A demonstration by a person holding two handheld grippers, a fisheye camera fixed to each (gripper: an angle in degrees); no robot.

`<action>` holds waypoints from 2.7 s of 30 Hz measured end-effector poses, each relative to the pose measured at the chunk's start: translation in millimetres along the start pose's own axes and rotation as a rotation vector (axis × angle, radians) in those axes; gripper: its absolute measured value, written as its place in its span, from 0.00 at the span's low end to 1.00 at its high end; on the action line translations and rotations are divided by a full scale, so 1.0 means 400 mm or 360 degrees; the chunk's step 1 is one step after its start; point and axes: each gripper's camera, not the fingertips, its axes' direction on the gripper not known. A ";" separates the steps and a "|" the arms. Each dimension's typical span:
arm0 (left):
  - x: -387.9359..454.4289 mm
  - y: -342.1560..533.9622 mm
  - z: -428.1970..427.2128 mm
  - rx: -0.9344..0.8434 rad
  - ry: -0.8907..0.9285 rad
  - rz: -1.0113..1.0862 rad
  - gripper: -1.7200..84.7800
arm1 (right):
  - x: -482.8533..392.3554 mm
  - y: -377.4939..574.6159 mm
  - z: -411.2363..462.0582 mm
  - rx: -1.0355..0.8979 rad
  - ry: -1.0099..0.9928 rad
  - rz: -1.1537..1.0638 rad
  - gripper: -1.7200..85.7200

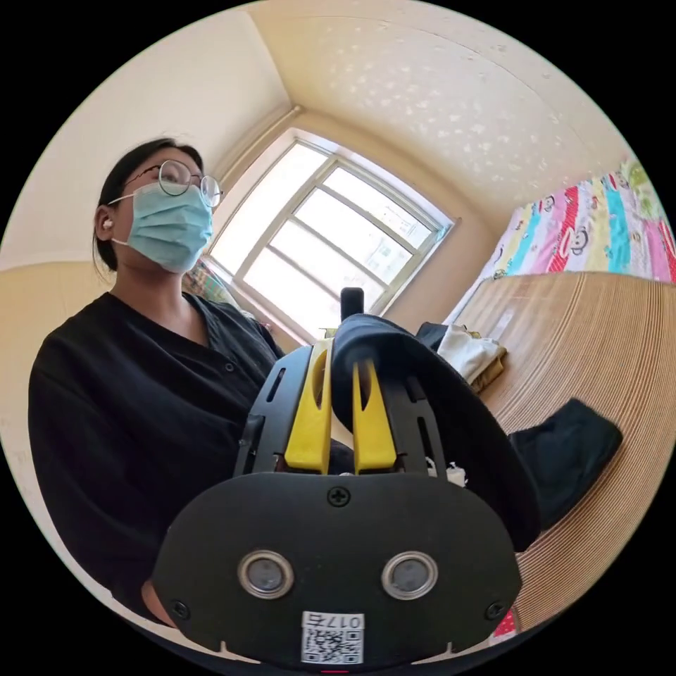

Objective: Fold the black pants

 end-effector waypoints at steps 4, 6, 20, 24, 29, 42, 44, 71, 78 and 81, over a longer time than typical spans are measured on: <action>0.184 -0.118 0.011 0.0017 -0.0013 0.0366 0.08 | -0.209 -0.136 0.007 -0.0030 -0.0072 -0.0378 0.02; 0.261 -0.190 0.021 0.0052 -0.0092 0.0525 0.08 | -0.276 -0.190 0.004 -0.0001 -0.0053 -0.0533 0.02; -0.687 -0.261 0.023 -0.0258 -0.1083 -0.0538 0.08 | 0.515 -0.537 0.128 -0.0403 0.0807 0.0341 0.03; -0.834 -0.054 0.047 -0.0292 -0.1048 -0.0622 0.08 | 0.626 -0.479 0.215 -0.0558 0.1033 0.0427 0.04; -0.869 0.299 0.084 -0.0368 -0.1016 -0.0853 0.09 | 0.690 -0.187 0.261 -0.0459 0.0825 0.0593 0.07; -0.952 0.707 -0.266 0.0037 -0.0958 -0.1401 0.19 | 0.797 0.186 0.259 -0.0322 0.0771 0.1362 0.20; -1.013 0.654 -0.322 0.0031 -0.0970 -0.1344 0.22 | 0.847 0.091 0.243 -0.0233 0.0731 0.1304 0.23; -0.968 0.818 -0.183 -0.0795 -0.0238 -0.1433 0.13 | 0.587 -0.070 0.434 -0.0379 0.0864 0.1026 0.10; -0.863 0.489 0.083 -0.0790 -0.0154 -0.1082 0.13 | 0.354 -0.185 0.256 -0.0330 0.1107 0.0793 0.09; -0.852 0.277 0.253 -0.0762 -0.0090 -0.0864 0.13 | 0.236 -0.273 0.126 -0.0258 0.1298 0.0635 0.09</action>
